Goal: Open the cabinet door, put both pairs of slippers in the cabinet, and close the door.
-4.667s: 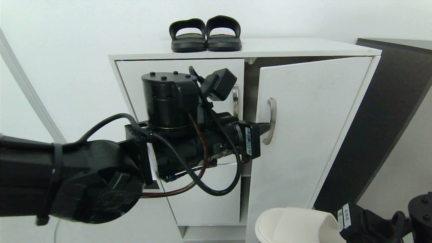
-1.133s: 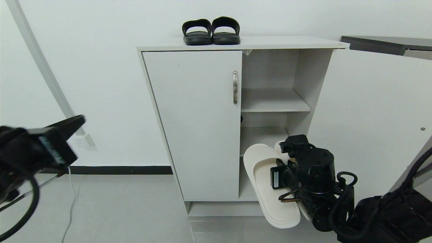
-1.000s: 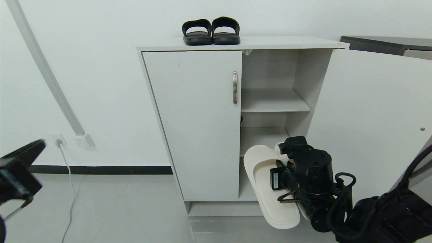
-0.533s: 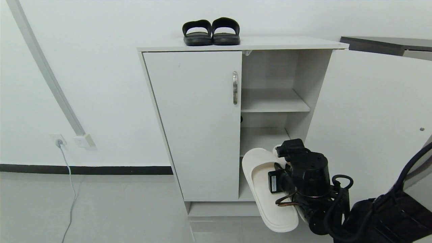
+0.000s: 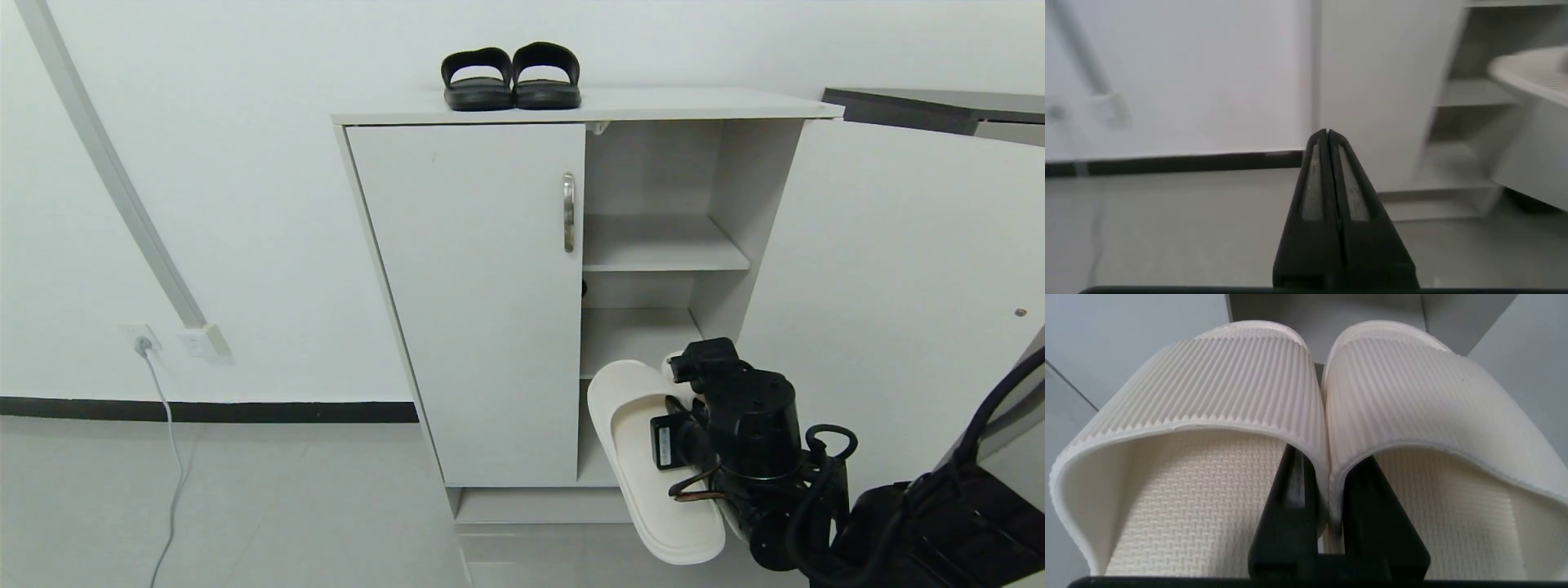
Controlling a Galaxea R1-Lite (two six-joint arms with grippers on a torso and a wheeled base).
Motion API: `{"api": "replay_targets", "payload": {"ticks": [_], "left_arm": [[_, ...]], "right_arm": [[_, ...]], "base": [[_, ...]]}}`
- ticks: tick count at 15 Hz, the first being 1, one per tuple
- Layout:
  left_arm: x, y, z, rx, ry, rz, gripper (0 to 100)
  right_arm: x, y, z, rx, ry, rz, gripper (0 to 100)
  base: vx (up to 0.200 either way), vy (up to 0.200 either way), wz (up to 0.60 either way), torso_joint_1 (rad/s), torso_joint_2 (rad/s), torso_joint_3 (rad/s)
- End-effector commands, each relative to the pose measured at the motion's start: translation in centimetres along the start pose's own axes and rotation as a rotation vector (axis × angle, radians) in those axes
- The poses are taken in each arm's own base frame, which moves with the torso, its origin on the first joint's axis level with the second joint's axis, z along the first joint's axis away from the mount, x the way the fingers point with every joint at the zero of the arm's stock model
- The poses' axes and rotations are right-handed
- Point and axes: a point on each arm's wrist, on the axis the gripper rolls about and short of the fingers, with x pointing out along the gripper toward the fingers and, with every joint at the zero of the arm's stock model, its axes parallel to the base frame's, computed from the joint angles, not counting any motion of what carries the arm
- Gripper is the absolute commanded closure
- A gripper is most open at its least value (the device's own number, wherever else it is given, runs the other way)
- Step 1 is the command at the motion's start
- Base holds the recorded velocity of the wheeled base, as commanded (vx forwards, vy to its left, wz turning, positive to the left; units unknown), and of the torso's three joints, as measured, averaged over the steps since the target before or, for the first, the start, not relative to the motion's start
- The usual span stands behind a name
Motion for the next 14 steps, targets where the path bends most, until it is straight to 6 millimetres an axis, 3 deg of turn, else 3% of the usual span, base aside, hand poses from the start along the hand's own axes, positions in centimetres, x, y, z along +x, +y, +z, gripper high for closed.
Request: {"api": "replay_targets", "payload": {"ticks": [1,7,11,14], "left_arm": [[-0.1,-0.1,-0.3,0.015,-0.006,-0.023,100],[-0.1,-0.1,-0.6,0.037,0.027,-0.026,100],[-0.1,-0.1,-0.6,0.034,0.027,-0.026,100],[-0.1,-0.1,-0.6,0.034,0.027,-0.026,100]], "right_arm": [[0.1,0.0,-0.2,-0.004,0.005,-0.002,100],[0.6,0.6,0.2,-0.002,-0.013,0.004,100],[2.5,2.5,1.5,0.048,-0.074,-0.085,100],[2.5,4.0,2.1,0.096,-0.057,-0.086,100]], "base": [[0.000,0.000,0.00,0.000,0.00,0.000],[0.000,0.000,0.00,0.000,0.00,0.000],[0.000,0.000,0.00,0.000,0.00,0.000],[0.000,0.000,0.00,0.000,0.00,0.000]]}}
